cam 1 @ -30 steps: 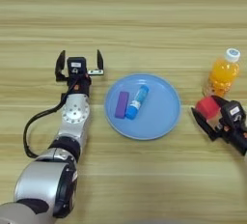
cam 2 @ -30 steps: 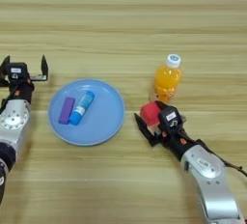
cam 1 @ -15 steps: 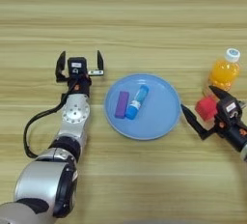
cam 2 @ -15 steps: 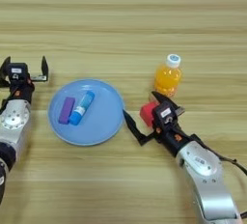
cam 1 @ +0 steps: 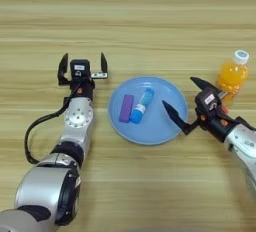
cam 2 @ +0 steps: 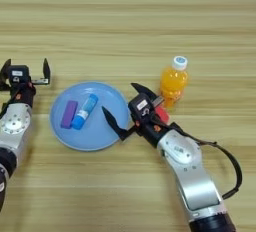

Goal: Move the objects on the table

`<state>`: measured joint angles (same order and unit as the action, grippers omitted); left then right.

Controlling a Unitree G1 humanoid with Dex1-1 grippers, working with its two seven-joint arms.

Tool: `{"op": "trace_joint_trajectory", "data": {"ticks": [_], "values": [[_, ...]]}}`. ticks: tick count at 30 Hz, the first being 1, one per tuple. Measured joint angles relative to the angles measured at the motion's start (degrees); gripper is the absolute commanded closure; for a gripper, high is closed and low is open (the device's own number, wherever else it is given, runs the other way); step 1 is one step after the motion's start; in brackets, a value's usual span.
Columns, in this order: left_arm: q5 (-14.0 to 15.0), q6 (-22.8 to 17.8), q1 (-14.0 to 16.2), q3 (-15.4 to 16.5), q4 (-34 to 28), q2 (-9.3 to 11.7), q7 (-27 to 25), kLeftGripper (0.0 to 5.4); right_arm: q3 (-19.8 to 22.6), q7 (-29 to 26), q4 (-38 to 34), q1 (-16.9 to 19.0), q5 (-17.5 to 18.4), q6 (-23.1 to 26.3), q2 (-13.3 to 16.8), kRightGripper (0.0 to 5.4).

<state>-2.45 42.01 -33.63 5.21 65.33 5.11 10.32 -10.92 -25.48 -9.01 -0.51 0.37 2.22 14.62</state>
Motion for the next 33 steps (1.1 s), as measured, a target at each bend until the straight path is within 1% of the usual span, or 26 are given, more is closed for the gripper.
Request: {"op": "trace_joint_trajectory", "data": {"ticks": [3,6,11,13,16,20,28,30,33], "values": [[0.0,-0.1,0.0,0.0,0.0,0.0,0.2,0.00,-0.6,0.1,0.4,-1.3,-0.8,0.7,0.0,0.06],[0.0,-0.1,0.0,-0.2,0.0,0.0,0.2,0.00,-1.4,0.4,1.7,-4.5,-3.0,2.3,0.1,0.06],[0.0,-0.2,0.0,-0.5,0.0,0.0,0.2,0.00,-2.7,0.8,2.6,-8.8,-5.1,4.3,0.1,0.06],[0.0,-0.2,0.0,-0.7,0.0,0.0,0.3,0.00,-3.5,0.9,3.5,-11.5,-6.1,5.7,-0.1,0.06],[0.0,-0.2,0.0,-0.9,0.0,0.0,0.3,0.00,-4.8,0.5,5.1,-14.7,-7.0,6.9,-0.8,0.06],[0.0,-0.2,0.0,-1.0,0.0,0.0,0.4,0.00,-6.3,0.1,9.2,-17.4,-7.4,7.4,-2.2,0.06],[0.0,-0.2,0.0,-1.0,0.0,-0.1,0.7,0.00,-9.7,-1.1,18.7,-21.3,-8.1,7.2,-6.1,0.06],[0.0,-0.2,0.0,-1.0,0.0,-0.1,0.8,0.00,-10.3,-1.1,21.0,-21.6,-8.2,7.0,-7.1,0.06],[0.0,-0.2,0.0,-1.0,0.0,-0.2,0.8,0.00,-10.7,-1.0,23.0,-21.8,-8.4,6.0,-7.6,0.06]]}}
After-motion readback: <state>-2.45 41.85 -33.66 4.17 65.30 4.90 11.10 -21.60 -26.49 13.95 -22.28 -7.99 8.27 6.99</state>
